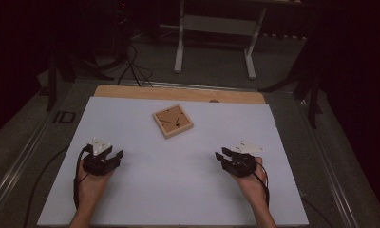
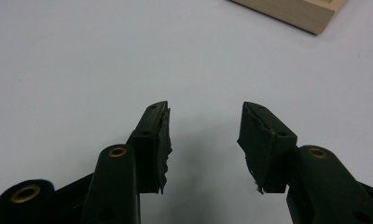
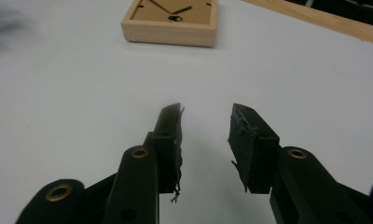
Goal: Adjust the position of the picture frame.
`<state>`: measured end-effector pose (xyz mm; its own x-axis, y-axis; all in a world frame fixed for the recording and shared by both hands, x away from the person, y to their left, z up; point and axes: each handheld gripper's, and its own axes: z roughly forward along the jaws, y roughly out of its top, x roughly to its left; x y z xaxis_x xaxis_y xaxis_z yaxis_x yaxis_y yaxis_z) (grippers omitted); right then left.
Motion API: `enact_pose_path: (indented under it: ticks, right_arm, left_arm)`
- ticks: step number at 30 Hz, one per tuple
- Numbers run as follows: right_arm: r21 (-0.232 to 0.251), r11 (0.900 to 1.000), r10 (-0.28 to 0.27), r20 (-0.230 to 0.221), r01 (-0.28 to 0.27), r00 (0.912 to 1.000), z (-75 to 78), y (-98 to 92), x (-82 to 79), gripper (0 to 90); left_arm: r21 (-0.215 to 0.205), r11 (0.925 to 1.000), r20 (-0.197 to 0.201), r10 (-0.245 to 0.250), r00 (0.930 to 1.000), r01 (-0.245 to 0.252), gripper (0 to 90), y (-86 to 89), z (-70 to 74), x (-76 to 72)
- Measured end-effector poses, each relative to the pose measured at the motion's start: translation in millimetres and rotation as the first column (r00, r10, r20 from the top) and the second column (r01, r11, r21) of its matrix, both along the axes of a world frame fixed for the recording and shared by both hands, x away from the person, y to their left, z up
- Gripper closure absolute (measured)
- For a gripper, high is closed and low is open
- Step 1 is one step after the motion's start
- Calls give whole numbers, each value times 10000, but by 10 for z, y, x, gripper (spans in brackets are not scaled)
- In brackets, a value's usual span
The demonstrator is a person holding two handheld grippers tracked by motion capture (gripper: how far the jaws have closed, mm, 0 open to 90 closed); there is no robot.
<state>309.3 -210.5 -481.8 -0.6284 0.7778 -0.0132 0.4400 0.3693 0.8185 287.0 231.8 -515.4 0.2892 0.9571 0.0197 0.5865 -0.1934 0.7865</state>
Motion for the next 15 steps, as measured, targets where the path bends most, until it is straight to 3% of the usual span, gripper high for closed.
enact_pose_path:
  ticks: [15]
  right_arm:
    - [-263,9965,799,402,-788,9960,243,437,116,639]
  left_arm:
    - [-78,10000,29,42,10000,-42,524,17,6,-2]
